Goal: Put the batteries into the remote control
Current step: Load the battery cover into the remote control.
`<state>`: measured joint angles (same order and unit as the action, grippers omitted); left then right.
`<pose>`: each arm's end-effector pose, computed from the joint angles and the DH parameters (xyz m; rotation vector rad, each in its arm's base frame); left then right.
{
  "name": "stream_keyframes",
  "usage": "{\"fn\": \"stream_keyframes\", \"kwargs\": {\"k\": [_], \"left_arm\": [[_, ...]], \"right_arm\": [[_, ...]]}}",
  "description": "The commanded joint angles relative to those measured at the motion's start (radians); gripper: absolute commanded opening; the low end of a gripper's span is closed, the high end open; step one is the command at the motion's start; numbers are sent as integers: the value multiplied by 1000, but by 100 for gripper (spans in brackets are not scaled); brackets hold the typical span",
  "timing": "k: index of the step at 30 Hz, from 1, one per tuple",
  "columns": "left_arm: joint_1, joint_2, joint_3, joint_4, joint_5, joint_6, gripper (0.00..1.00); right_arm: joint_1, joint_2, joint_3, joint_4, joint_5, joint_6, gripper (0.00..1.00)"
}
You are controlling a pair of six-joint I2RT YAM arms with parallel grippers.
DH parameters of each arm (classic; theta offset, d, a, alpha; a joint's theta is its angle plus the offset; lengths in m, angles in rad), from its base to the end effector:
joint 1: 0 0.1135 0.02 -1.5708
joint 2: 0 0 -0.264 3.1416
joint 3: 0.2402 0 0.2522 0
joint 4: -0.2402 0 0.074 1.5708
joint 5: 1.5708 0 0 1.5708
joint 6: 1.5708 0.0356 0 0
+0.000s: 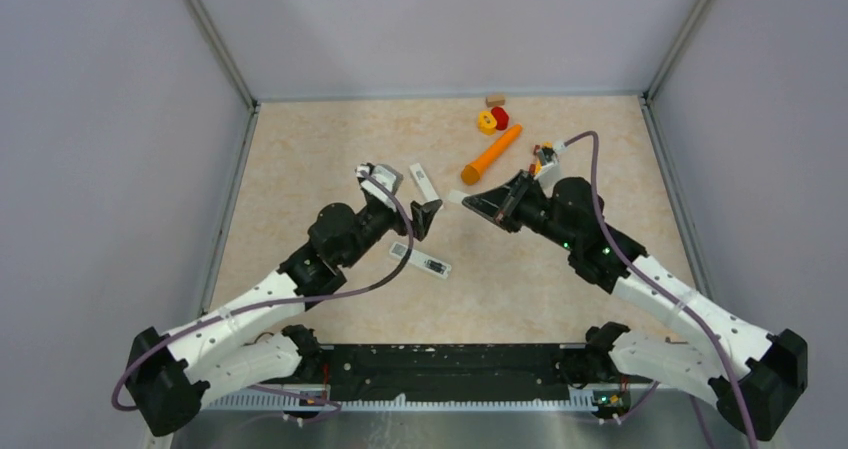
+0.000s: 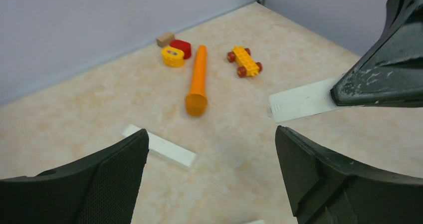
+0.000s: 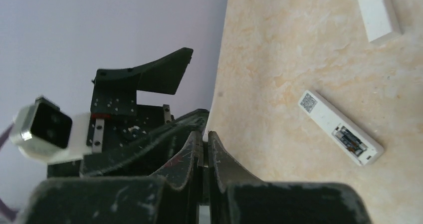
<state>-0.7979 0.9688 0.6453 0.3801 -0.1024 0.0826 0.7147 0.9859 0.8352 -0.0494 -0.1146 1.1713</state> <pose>0.1639 -0.1629 0.3163 0.5779 1.4218 -0.4942 0.1730 0.1555 0.3344 0.3643 1.9855 1.4021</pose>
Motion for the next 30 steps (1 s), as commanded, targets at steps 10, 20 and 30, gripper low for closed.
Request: {"fn": "stream_keyframes", "kwargs": {"k": [10,20,30], "left_arm": [[353,-42,-37,-211,503,-937,99],[488,89,-143,-285,534,-978,98],[542,138,-228,-320,415,-910,93]], "right_arm": [[2,-113,-253,195,-40,-174,0],[128,101,-338,281,-14,72,0],[170,288,-401,510,21,147,0]]}}
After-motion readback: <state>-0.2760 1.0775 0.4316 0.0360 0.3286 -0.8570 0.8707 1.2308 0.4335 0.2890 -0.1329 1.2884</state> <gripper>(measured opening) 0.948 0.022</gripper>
